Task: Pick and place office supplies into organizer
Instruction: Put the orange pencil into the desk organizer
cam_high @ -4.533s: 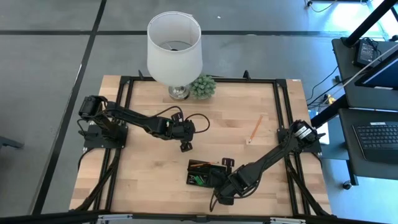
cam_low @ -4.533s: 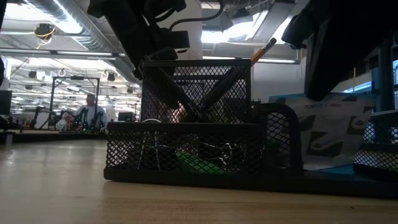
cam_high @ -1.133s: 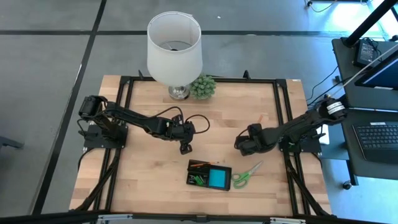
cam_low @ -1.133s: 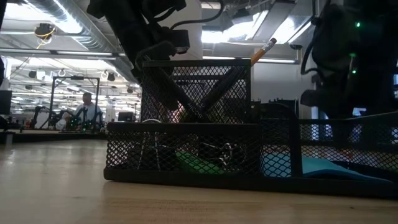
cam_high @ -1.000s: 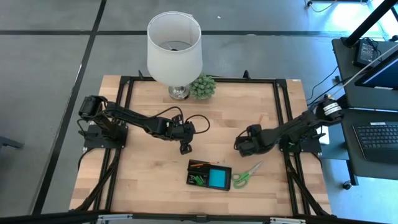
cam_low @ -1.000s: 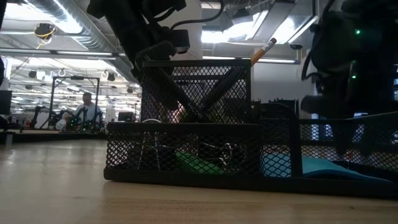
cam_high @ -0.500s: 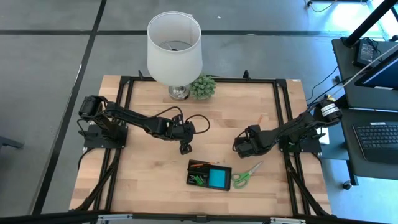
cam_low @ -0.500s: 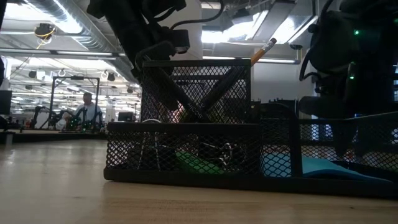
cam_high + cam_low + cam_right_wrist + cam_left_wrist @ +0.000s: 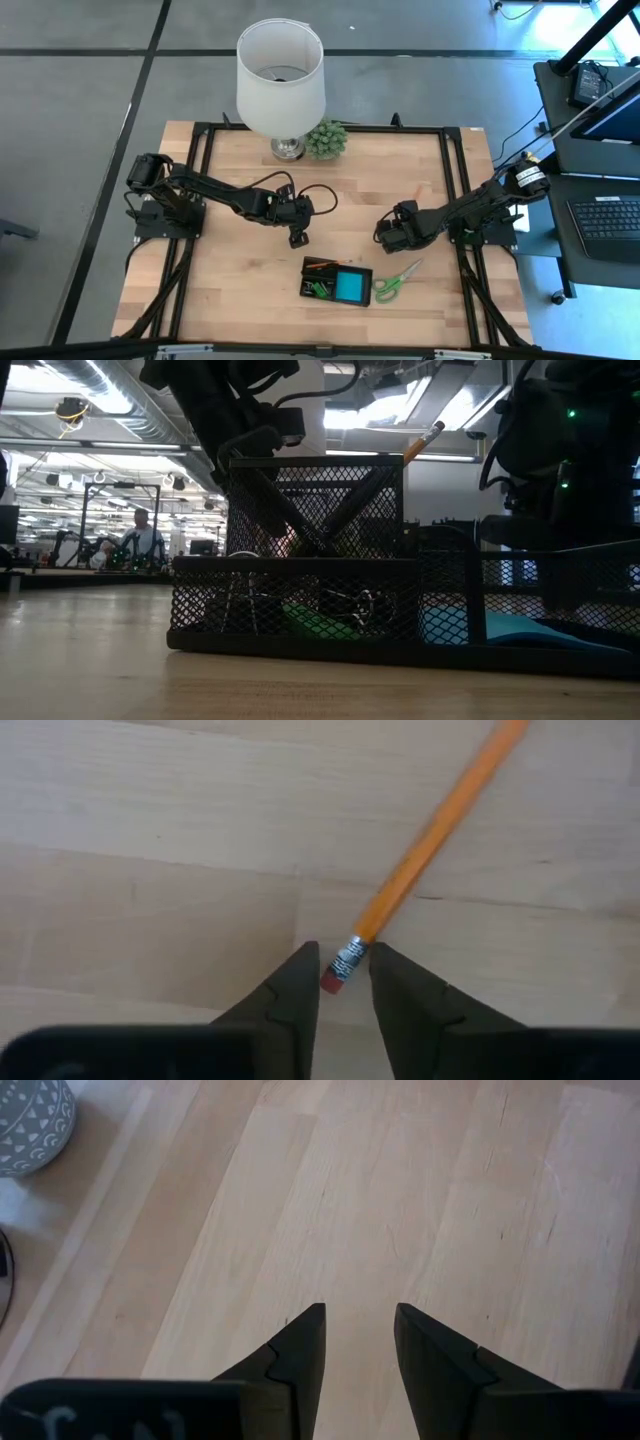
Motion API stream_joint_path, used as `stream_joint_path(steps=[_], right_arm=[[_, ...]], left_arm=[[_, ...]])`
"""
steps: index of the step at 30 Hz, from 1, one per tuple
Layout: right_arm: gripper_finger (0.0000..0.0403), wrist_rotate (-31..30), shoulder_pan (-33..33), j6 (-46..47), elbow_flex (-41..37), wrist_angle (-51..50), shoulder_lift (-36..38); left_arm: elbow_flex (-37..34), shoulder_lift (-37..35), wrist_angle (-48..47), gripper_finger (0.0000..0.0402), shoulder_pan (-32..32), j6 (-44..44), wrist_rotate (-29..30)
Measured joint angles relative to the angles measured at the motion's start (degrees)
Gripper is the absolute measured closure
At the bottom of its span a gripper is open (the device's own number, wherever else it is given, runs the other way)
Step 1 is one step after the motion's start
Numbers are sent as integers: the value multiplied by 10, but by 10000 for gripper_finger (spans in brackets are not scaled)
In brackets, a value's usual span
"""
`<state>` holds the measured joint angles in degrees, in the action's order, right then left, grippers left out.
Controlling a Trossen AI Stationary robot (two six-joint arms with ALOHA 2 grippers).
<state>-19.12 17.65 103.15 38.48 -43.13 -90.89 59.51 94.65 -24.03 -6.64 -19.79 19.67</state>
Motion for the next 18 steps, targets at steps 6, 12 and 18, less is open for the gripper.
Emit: stream_joint_path(steps=[6, 12, 18], right_arm=[[331, 1, 0, -2, 0, -2, 0], [354, 2, 0, -19, 0, -3, 0], [376, 3, 0, -74, 0, -2, 0]], left_arm=[[0, 0, 0, 286, 0, 0, 0], [0, 0, 0, 286, 0, 0, 0], [0, 0, 0, 286, 0, 0, -3]])
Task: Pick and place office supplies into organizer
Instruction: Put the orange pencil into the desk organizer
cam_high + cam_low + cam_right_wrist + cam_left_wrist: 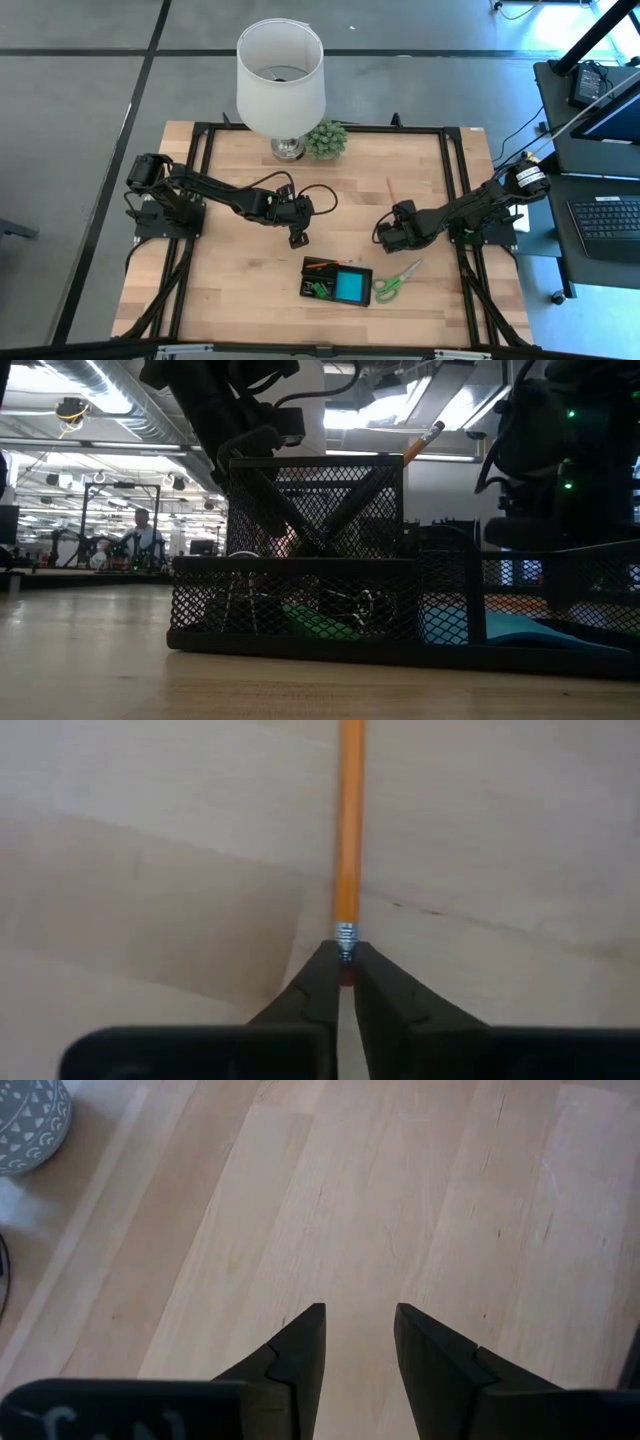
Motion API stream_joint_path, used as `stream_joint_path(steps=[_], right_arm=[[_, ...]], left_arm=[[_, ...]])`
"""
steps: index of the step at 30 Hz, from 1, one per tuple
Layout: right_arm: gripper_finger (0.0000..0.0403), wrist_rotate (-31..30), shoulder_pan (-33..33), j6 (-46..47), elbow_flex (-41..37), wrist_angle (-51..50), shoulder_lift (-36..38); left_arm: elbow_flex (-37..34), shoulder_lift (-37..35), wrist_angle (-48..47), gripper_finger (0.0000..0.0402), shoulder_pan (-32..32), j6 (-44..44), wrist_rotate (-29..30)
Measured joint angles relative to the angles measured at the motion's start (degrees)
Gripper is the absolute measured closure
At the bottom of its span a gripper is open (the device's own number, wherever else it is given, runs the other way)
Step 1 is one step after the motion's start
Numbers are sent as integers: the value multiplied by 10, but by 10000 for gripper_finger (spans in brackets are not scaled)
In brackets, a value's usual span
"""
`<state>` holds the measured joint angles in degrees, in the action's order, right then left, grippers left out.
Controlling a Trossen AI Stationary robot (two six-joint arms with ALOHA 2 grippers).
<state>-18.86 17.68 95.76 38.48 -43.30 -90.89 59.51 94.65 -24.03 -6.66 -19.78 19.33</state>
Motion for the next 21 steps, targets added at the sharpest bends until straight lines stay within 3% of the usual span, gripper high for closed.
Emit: stream_joint_path(steps=[6, 14, 21], right_arm=[[381, -2, 1, -149, 0, 6, 0], [381, 4, 0, -445, 29, 0, -5], [381, 12, 1, -589, 41, 32, -6]], left_arm=[[0, 0, 0, 286, 0, 1, 0], [0, 0, -1, 286, 0, 80, 2], [0, 3, 8, 285, 0, 133, 51]])
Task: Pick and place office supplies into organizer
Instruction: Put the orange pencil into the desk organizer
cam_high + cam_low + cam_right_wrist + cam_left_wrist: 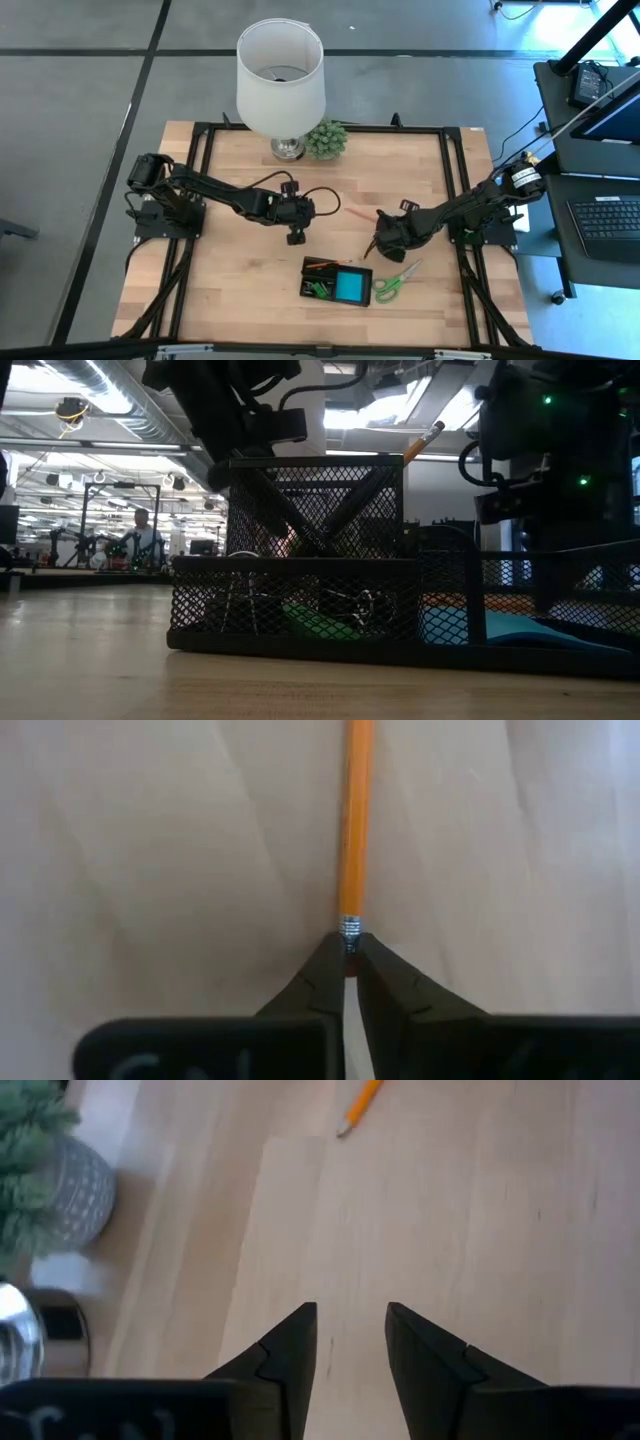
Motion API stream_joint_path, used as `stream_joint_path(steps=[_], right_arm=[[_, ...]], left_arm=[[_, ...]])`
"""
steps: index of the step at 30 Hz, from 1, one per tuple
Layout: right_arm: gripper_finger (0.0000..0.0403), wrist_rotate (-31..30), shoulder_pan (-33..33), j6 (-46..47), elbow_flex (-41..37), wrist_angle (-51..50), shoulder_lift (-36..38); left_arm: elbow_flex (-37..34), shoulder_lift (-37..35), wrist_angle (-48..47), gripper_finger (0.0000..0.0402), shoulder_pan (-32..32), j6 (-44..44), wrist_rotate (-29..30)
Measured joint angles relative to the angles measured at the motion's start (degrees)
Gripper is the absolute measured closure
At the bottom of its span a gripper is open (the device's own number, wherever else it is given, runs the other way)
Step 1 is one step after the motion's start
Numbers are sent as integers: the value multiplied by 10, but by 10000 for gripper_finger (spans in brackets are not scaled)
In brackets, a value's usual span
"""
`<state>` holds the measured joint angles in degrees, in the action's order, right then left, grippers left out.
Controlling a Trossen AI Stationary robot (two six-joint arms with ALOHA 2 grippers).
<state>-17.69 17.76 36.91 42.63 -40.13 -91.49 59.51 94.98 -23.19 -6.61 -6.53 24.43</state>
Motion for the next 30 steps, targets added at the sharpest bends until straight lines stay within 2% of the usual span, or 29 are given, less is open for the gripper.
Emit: stream_joint_path(steps=[5, 10, 12, 19, 25, 30], right_arm=[[381, 0, 0, -56, 1, 39, 0], [382, 0, 0, -74, 1, 72, 0], [382, -1, 1, -74, 1, 81, 0], [382, -3, 1, -75, 1, 88, 1], [382, -2, 1, -114, 1, 113, 1], [382, -3, -3, -140, 1, 127, 1]], left_arm=[[0, 25, 52, 275, 5, 60, -15], [0, 76, 145, 265, 16, 139, -17], [0, 100, 186, 265, 24, 144, -24], [0, 166, 237, 272, 43, 139, -61], [2, 184, 258, 274, 53, 128, -76], [2, 183, 265, 280, 56, 156, -94]])
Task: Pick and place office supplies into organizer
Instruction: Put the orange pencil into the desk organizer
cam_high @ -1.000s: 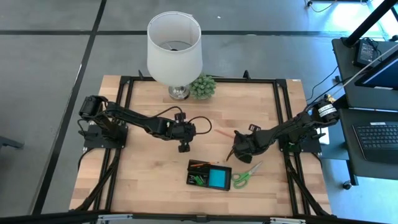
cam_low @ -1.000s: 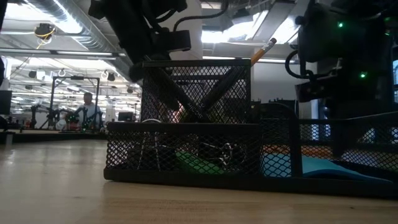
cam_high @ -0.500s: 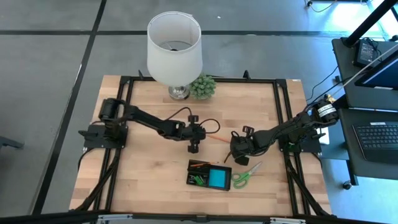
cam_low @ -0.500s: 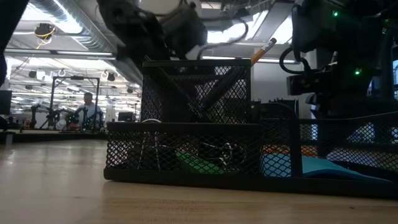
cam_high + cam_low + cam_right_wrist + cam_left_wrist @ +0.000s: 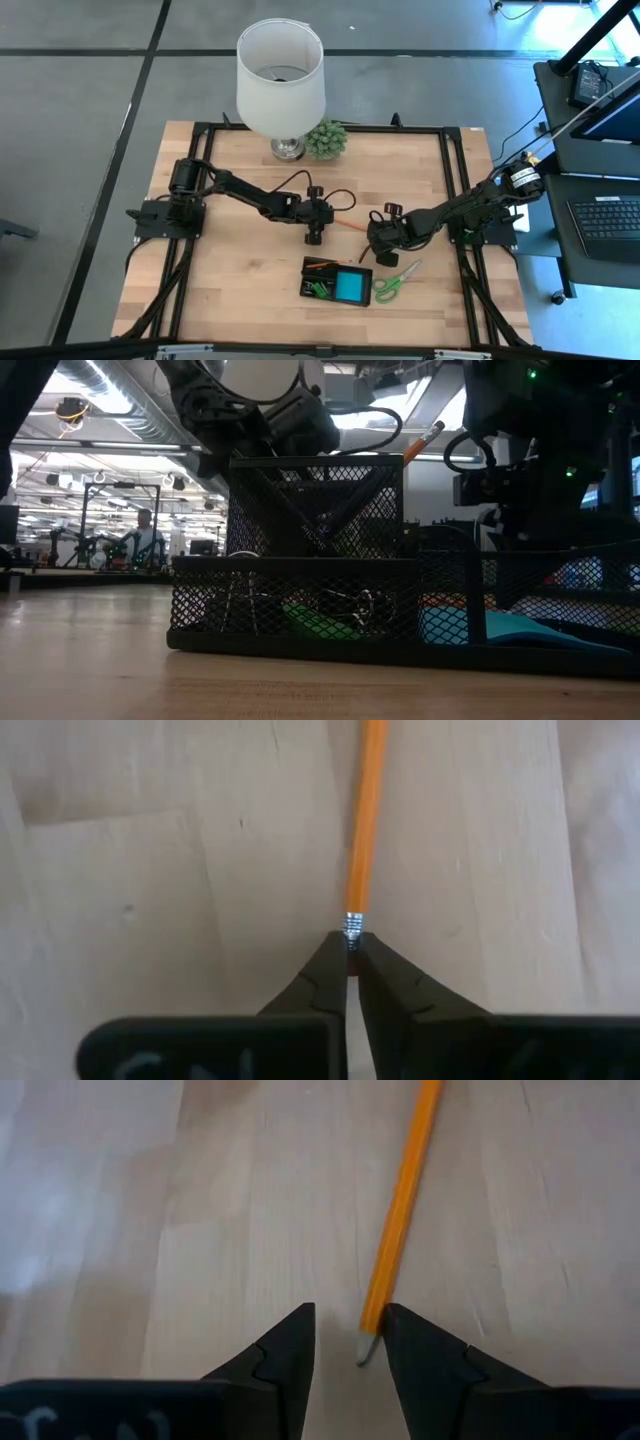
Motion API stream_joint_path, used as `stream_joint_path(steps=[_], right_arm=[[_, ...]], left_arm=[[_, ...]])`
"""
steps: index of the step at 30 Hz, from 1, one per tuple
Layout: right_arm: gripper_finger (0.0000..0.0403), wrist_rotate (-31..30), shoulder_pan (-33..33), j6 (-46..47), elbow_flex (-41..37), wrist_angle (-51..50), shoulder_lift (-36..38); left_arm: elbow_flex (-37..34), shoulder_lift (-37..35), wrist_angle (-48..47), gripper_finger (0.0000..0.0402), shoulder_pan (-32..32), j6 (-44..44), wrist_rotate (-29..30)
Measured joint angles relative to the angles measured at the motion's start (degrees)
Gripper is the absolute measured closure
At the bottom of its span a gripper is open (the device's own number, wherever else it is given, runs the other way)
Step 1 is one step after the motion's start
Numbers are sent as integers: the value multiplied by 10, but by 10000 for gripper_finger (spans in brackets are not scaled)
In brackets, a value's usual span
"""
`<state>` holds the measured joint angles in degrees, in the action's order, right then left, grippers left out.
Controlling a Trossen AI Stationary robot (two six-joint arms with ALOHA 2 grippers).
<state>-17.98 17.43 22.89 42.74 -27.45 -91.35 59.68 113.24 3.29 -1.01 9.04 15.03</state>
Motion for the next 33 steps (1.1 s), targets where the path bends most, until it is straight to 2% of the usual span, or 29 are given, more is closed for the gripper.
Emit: stream_joint_path(steps=[7, 18, 23, 31, 33], right_arm=[[382, 0, -4, 3, 0, -3, 0], [369, -4, -4, -9, 0, -3, 0], [335, -4, -4, -7, 0, 0, 1], [236, -6, -2, 64, 1, -9, 2], [219, -38, 13, 86, 1, 0, 2]], left_arm=[[1, -1, -24, 303, 11, -23, -58], [0, 0, -34, 381, 17, -21, -100], [-1, 0, -34, 393, 16, -21, -103], [-1, 0, -34, 397, 15, -23, -119], [-1, 0, -34, 397, 14, -23, -129]])
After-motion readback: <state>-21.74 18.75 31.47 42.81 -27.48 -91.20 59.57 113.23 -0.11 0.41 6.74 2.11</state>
